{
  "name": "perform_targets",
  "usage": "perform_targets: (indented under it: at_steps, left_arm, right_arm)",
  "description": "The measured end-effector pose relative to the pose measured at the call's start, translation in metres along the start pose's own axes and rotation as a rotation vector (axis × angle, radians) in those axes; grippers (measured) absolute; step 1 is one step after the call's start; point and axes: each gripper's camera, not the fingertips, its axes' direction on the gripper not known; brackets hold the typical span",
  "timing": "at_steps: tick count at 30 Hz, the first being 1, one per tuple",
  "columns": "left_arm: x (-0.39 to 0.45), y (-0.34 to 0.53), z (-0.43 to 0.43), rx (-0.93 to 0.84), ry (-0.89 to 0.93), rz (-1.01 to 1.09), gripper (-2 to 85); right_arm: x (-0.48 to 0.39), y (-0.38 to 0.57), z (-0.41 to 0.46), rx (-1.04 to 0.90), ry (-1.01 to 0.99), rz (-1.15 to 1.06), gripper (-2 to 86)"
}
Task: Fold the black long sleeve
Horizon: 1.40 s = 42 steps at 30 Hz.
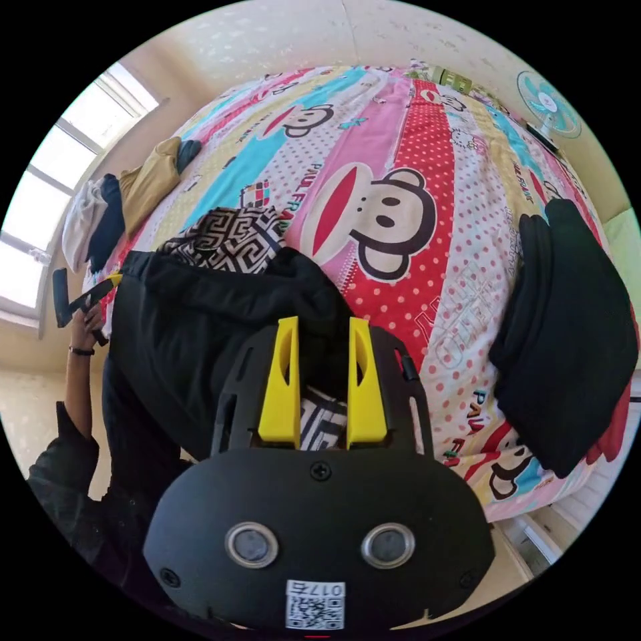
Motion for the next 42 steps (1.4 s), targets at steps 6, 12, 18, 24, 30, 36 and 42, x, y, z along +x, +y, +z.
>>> perform_targets:
  at_steps: [6, 12, 18, 24, 30, 36, 42]
  left_arm:
    - [0.022, 0.069, -0.065, 0.205, 0.069, 0.081, 3.8]
    - [0.092, 0.258, -0.222, 0.63, 0.376, 0.538, 3.2]
    - [0.087, 0.279, -0.25, 0.819, 0.478, 0.575, 2.4]
    - [0.036, 0.085, -0.114, 0.552, 0.335, 0.232, 5.6]
    - [-0.009, 0.064, -0.037, 0.301, 0.08, 0.121, 10.3]
    - [0.007, 0.143, -0.015, 0.083, 0.116, 0.103, 11.5]
    - [0.022, 0.127, -0.043, -0.006, 0.082, 0.12, 3.1]
  right_arm:
    - [-0.005, 0.123, -0.108, 0.467, -0.314, -0.019, 3.8]
    - [-0.014, 0.338, -0.198, 1.0, -0.401, -0.282, 3.4]
    - [0.012, 0.355, -0.204, 1.186, -0.438, -0.27, 3.5]
    - [0.049, 0.164, -0.118, 0.716, -0.146, -0.005, 4.6]
    - [0.053, 0.165, -0.049, 0.433, -0.118, 0.06, 6.7]
    - [0.041, 0.255, -0.016, 0.414, -0.51, 0.017, 10.2]
    - [0.06, 0.269, -0.026, 0.326, -0.543, 0.209, 2.8]
